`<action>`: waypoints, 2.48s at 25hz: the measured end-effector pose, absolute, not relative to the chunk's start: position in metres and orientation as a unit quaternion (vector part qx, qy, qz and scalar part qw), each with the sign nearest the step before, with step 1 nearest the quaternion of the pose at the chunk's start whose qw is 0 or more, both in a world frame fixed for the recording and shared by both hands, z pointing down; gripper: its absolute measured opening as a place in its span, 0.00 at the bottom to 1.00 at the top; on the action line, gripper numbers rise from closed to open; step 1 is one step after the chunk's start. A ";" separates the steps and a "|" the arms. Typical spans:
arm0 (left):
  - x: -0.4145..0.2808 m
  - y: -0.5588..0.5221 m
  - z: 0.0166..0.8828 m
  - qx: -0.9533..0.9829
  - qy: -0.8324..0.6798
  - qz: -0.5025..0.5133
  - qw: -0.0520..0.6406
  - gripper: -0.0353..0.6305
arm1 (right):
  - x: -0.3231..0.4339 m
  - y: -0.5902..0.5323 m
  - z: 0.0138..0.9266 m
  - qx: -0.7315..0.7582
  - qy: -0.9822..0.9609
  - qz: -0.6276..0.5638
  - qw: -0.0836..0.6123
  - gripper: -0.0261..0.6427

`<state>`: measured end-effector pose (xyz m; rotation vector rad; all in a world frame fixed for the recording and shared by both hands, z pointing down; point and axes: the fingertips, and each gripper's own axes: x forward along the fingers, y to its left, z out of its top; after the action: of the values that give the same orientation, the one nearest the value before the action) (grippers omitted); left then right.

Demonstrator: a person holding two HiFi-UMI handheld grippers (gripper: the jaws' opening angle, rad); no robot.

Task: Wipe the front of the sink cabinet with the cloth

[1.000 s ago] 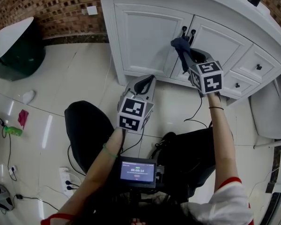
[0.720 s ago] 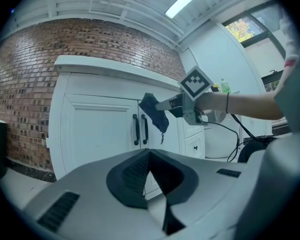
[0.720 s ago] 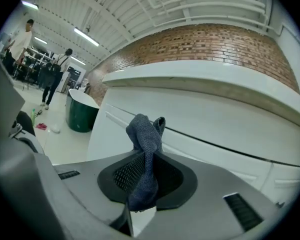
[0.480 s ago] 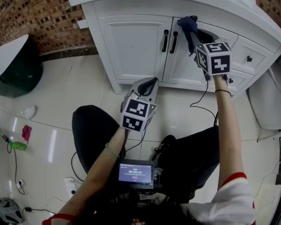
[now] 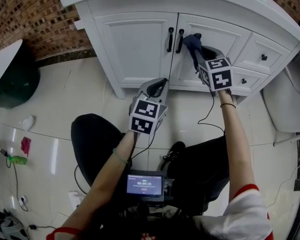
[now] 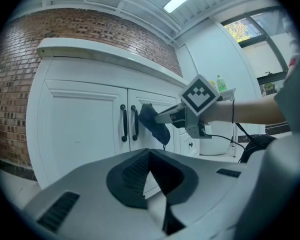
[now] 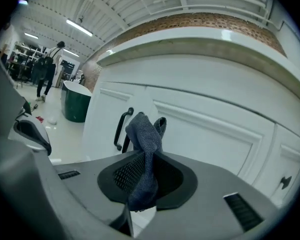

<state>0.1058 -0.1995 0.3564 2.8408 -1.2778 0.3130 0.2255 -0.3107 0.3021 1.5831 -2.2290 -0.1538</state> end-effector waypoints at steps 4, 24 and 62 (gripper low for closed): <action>0.112 -0.200 0.367 0.909 -0.404 0.104 0.014 0.08 | 0.225 -0.312 0.348 0.562 -0.796 -0.026 0.220 0.14; 0.096 -0.218 0.434 0.904 -0.399 0.138 0.063 0.08 | 0.214 -0.327 0.585 0.518 -0.762 0.107 0.374 0.14; 0.129 -0.199 0.383 0.918 -0.379 0.114 0.027 0.08 | 0.286 -0.309 0.260 0.586 -0.760 -0.124 0.254 0.14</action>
<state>0.1289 -0.1990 0.3831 2.8365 -1.1703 0.3523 0.2855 -0.3088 0.2604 1.5912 -2.0640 -0.3381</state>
